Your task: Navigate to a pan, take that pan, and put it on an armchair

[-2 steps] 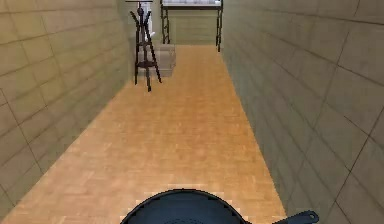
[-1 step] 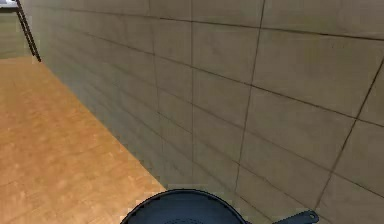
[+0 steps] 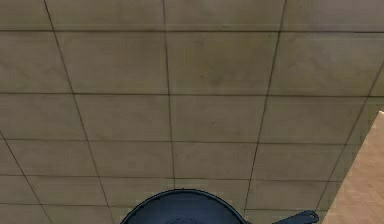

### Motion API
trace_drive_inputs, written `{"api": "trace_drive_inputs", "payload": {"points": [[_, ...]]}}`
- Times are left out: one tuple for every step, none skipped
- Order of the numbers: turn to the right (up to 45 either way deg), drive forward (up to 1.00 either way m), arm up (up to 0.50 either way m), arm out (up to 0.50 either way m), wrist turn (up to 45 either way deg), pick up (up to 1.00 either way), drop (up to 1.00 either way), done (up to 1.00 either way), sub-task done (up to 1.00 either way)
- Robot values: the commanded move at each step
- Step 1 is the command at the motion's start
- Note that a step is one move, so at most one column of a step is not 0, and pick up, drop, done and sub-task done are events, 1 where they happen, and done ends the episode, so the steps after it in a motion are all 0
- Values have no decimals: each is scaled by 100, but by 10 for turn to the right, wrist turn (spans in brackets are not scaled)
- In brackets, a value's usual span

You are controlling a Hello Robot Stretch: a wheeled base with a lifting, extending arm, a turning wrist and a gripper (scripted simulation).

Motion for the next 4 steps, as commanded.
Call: {"api": "trace_drive_inputs", "payload": {"points": [[30,0,0,0,0,0,0,0,0],[-450,0,0,0,0,0,0,0,0],[-450,0,0,0,0,0,0,0,0],[-90,0,0,0,0,0,0,0,0]]}}
